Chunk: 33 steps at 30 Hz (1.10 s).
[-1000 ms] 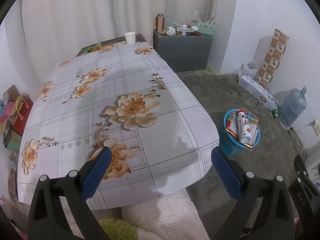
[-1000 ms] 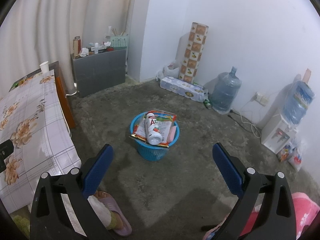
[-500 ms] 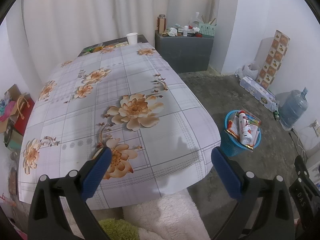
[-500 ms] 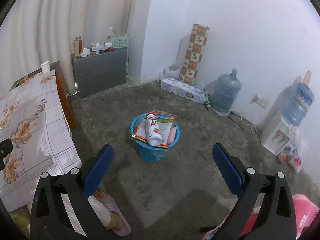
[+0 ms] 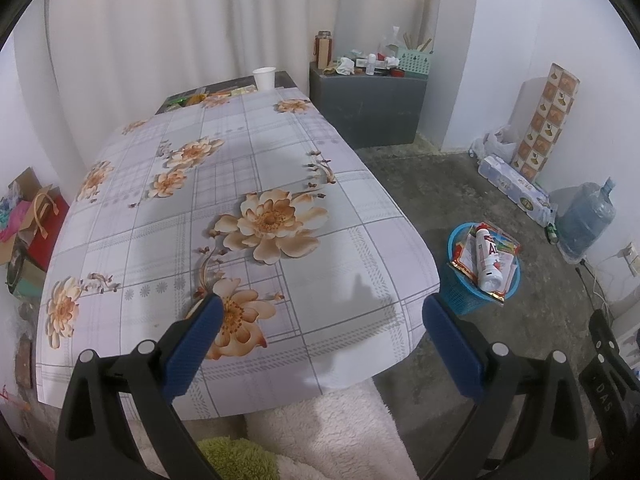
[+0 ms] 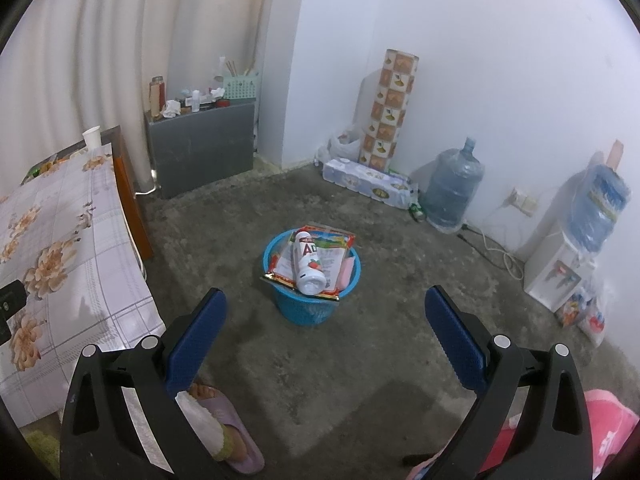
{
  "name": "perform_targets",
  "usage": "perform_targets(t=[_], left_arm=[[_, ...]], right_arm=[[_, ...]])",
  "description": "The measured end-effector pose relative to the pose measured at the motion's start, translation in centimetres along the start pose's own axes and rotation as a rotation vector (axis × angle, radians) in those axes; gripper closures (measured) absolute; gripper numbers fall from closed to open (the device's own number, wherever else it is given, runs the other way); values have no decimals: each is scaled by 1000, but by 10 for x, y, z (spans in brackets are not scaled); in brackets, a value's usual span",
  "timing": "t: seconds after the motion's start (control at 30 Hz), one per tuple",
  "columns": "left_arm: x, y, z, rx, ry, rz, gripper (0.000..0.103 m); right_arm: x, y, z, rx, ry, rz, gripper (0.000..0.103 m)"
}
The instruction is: Collect trash
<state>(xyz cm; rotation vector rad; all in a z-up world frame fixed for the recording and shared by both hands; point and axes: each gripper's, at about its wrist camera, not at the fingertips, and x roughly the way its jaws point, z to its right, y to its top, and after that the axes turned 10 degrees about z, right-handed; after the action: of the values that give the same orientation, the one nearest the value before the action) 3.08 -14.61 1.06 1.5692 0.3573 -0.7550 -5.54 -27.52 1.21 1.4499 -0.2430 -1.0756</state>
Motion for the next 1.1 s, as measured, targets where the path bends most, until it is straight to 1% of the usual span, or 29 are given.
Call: perform_targets(t=[0.43,1.1], left_arm=[[-1,0,1,-2,1,-2,5],[0,0,-1,-1,-1,-5,5]], right_arm=[[2,5,-3,0,9,0,8],[0,5,-5,5,3,-1,8]])
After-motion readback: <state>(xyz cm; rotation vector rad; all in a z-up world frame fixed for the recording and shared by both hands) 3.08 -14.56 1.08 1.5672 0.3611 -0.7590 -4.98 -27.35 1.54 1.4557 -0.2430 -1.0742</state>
